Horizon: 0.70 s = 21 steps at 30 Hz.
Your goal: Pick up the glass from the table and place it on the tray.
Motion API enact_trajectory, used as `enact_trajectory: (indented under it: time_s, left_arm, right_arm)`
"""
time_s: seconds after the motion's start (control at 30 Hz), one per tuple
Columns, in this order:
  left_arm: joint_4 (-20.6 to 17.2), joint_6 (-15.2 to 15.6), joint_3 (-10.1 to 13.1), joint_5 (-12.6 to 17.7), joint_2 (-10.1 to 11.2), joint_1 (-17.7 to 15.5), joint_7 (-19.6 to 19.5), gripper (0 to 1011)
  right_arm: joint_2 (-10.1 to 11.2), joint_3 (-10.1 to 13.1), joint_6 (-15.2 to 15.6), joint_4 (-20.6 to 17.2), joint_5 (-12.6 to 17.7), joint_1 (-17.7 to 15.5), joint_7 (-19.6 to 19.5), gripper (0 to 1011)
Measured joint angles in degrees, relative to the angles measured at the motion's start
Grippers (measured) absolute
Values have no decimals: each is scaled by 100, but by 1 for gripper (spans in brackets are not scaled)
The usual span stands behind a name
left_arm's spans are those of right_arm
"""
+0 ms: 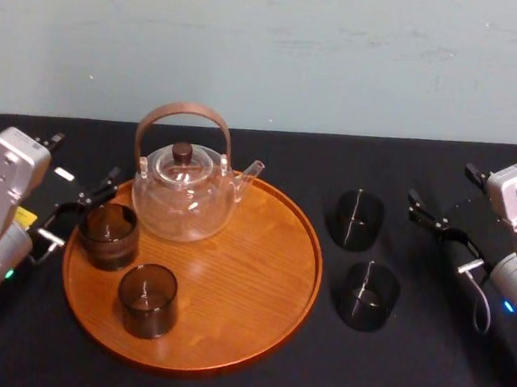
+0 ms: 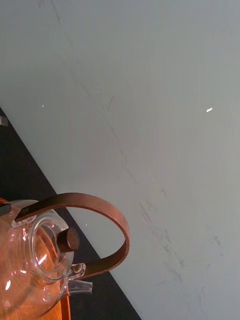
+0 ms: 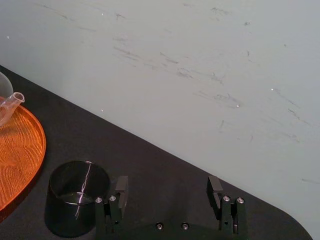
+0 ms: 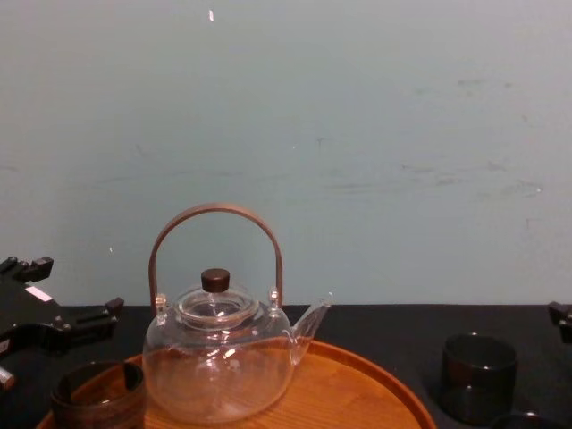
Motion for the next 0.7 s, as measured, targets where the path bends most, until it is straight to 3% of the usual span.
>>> enact_trajectory:
  time_s: [0.7]
  left_arm:
    - [0,0,0,0,0,0,0,1001]
  right_arm:
    - [0,0,0,0,0,0,0,1002]
